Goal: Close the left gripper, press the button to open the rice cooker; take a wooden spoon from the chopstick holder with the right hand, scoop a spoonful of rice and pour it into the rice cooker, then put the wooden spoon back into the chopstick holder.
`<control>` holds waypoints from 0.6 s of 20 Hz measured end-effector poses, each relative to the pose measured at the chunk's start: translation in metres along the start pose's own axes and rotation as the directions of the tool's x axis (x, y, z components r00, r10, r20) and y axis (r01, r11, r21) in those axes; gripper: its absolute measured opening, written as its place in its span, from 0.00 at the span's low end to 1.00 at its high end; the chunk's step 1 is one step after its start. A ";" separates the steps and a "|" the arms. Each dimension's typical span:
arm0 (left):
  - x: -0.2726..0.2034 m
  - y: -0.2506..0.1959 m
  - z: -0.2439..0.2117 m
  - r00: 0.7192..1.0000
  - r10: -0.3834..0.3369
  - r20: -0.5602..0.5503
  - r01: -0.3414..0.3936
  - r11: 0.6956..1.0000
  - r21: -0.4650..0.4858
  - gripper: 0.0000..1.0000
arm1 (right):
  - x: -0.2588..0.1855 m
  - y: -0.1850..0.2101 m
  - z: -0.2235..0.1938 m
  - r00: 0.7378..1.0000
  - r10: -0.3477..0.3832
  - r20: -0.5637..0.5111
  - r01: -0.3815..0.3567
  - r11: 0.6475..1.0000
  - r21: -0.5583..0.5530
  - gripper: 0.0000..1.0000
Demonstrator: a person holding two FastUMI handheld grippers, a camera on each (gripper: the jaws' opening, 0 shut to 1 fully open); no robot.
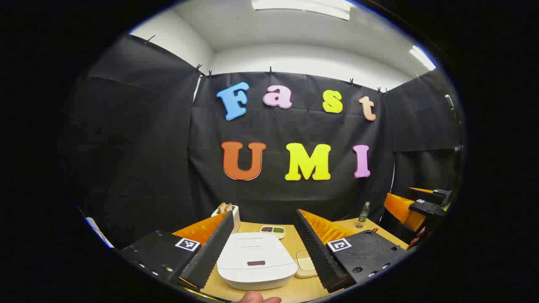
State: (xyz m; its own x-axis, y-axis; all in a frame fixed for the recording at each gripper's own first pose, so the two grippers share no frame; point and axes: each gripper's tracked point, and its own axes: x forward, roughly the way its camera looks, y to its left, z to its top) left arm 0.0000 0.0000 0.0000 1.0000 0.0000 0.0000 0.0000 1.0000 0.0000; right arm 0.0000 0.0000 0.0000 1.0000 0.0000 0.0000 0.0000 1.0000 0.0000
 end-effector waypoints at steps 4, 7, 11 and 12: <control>0.001 0.000 0.002 1.000 0.003 0.003 -0.003 1.000 -0.002 0.94 | 0.004 0.001 0.004 1.000 0.005 0.013 -0.005 1.000 -0.003 0.99; 0.001 -0.002 0.001 1.000 0.003 0.001 -0.003 1.000 -0.003 0.94 | 0.008 0.002 0.001 1.000 0.006 0.004 -0.006 1.000 -0.005 1.00; 0.001 -0.001 -0.002 1.000 0.014 0.005 -0.014 1.000 -0.017 0.94 | 0.008 0.001 -0.004 1.000 0.002 -0.010 -0.002 1.000 -0.002 0.99; 0.002 0.000 -0.002 1.000 0.016 0.003 -0.016 1.000 -0.019 0.94 | 0.007 0.000 -0.004 1.000 0.000 -0.010 0.000 1.000 -0.007 0.99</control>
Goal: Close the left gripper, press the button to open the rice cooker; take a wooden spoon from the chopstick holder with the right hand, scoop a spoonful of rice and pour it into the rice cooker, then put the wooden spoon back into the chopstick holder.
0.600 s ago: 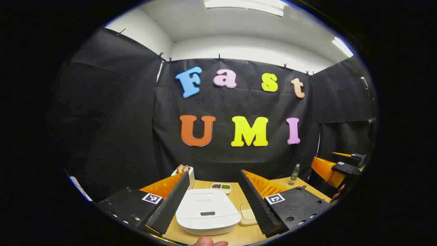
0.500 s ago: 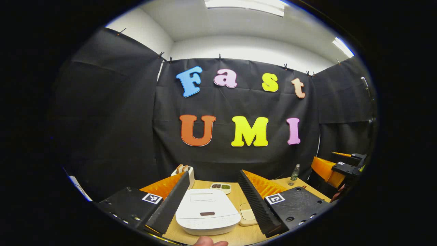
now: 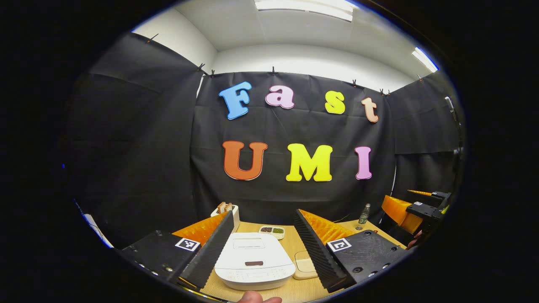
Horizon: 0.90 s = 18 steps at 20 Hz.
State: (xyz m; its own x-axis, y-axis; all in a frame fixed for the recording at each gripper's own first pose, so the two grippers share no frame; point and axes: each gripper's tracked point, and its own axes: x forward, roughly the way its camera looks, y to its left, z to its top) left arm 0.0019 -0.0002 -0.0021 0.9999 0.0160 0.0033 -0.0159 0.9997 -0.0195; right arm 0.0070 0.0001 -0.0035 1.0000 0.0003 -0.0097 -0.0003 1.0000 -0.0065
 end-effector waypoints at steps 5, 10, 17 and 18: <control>0.001 0.003 -0.003 1.000 0.014 -0.015 -0.014 1.000 0.000 0.94 | 0.002 -0.008 0.001 1.000 -0.012 0.004 0.012 1.000 -0.002 1.00; 0.007 0.002 -0.002 1.000 0.014 -0.019 -0.014 1.000 -0.002 0.94 | 0.005 -0.014 -0.001 1.000 -0.026 -0.003 0.026 1.000 0.005 1.00; 0.015 -0.002 -0.011 0.998 0.019 -0.052 -0.018 1.000 0.006 0.94 | 0.015 -0.023 0.002 0.999 -0.032 -0.006 0.032 0.999 -0.003 1.00; 0.017 -0.001 -0.015 0.998 0.020 -0.065 -0.019 1.000 0.005 0.94 | 0.016 -0.024 0.001 0.999 -0.032 -0.008 0.032 0.999 -0.004 1.00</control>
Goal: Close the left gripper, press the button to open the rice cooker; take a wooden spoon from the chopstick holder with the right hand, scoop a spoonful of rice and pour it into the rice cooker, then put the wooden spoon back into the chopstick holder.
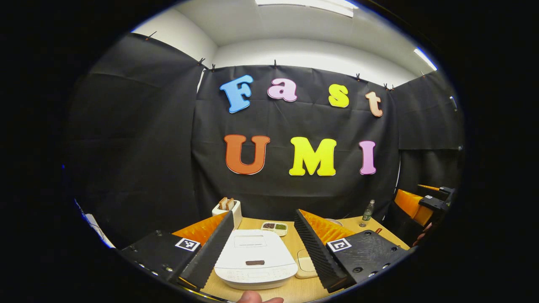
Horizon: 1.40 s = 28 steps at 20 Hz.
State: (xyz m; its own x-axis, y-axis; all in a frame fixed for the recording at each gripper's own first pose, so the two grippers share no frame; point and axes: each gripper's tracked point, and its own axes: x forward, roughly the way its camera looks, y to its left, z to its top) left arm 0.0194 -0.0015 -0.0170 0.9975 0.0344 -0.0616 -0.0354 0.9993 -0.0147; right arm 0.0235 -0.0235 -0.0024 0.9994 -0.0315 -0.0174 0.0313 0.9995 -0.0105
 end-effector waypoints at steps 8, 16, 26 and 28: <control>0.021 0.003 -0.051 0.984 0.012 -0.177 -0.014 1.000 -0.009 0.84 | 0.026 -0.009 -0.016 0.999 0.013 -0.036 -0.013 1.000 0.000 1.00; 0.054 0.007 -0.121 0.893 -0.006 -0.450 -0.030 0.997 -0.074 0.08 | 0.062 -0.041 -0.030 0.998 -0.017 -0.065 0.019 0.999 0.032 0.99; 0.080 0.019 -0.203 0.756 -0.064 -0.651 -0.072 0.981 -0.181 0.00 | 0.087 -0.077 -0.061 0.988 -0.069 -0.138 0.073 0.997 0.023 1.00; 0.080 0.018 -0.215 0.735 -0.072 -0.674 -0.082 0.978 -0.194 0.00 | 0.091 -0.085 -0.071 0.983 -0.081 -0.163 0.086 0.996 0.022 1.00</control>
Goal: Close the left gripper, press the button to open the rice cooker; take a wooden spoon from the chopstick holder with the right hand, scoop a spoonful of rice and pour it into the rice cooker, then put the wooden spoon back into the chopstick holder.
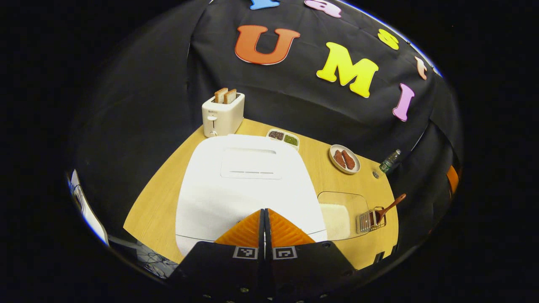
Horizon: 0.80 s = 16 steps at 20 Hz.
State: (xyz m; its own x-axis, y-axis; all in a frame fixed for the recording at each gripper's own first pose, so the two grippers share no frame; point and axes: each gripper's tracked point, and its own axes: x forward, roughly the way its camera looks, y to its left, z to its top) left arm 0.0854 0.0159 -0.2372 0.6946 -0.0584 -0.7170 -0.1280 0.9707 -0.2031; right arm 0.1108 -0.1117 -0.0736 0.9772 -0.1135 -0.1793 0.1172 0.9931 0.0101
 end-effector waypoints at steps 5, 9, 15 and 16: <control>0.006 0.004 -0.012 0.999 0.002 -0.046 -0.002 1.000 -0.006 0.00 | 0.003 -0.012 -0.011 0.999 -0.032 -0.040 0.032 0.999 0.000 1.00; 0.006 0.005 -0.016 0.997 -0.012 -0.072 0.007 0.998 -0.066 0.00 | 0.004 -0.009 -0.014 0.998 -0.032 -0.046 0.032 0.999 -0.007 1.00; -0.001 0.003 -0.003 0.997 -0.071 -0.027 0.066 0.988 -0.141 0.00 | 0.001 0.000 -0.011 0.999 -0.013 -0.046 0.012 1.000 -0.016 1.00; -0.013 -0.001 0.008 0.998 -0.065 0.011 0.066 0.989 -0.133 0.00 | -0.001 -0.002 -0.007 0.999 -0.015 -0.037 0.014 1.000 -0.022 1.00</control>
State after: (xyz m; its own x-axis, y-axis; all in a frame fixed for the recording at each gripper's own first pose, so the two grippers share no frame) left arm 0.0821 0.0173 -0.2220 0.7093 -0.1185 -0.6948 -0.1749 0.9253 -0.3364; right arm 0.1086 -0.1131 -0.0808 0.9680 -0.1272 -0.2161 0.1272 0.9918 -0.0139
